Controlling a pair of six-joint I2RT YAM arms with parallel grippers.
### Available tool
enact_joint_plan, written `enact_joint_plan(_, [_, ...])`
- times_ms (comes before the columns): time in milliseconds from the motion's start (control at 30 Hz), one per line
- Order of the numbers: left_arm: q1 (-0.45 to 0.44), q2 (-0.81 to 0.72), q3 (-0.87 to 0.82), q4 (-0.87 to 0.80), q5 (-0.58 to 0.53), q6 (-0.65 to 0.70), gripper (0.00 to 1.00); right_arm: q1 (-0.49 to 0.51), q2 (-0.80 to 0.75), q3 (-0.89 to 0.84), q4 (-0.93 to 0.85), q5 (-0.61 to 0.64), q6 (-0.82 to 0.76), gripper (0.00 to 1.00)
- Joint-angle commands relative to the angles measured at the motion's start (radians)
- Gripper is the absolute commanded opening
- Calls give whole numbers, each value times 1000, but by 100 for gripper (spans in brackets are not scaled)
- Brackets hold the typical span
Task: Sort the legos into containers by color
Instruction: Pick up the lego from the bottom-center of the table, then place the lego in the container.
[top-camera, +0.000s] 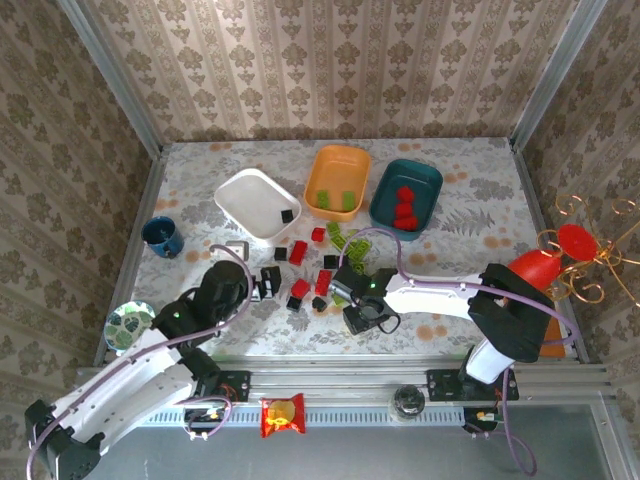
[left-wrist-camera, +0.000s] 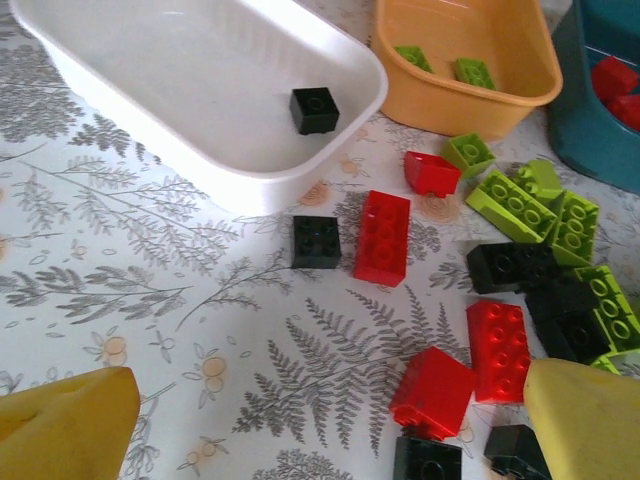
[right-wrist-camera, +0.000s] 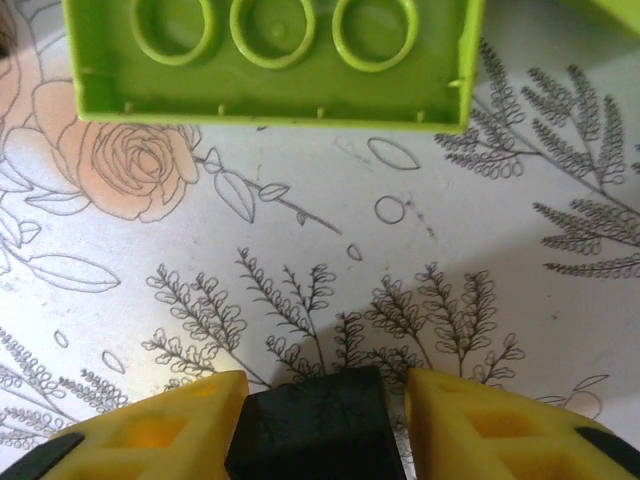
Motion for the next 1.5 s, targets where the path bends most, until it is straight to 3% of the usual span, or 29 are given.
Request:
enact_joint_plan(0, [0, -38, 0, -66, -90, -28, 100, 7, -44, -6, -11, -47, -7, 38])
enact_joint_plan(200, [0, -135, 16, -156, -193, -52, 100, -5, -149, 103, -24, -32, -49, 30])
enact_joint_plan(367, [0, -221, 2, -198, -253, -85, 100, -70, -119, 276, 68, -61, -112, 28])
enact_joint_plan(700, [2, -290, 41, -308, -322, -115, 100, -173, 279, 763, 203, -170, -182, 29])
enact_joint_plan(1167, [7, -323, 6, -267, -316, -83, 100, -200, 764, 1347, 149, -218, -175, 30])
enact_joint_plan(1267, [11, -320, -13, -243, -293, -85, 100, -202, 866, 1498, 78, -215, -170, 41])
enact_joint_plan(1400, [15, -307, -16, -237, -255, -77, 100, -201, 905, 1566, 60, -210, -154, 69])
enact_joint_plan(1467, [17, -300, -15, -228, -230, -72, 100, -201, 883, 1558, 64, -199, -149, 73])
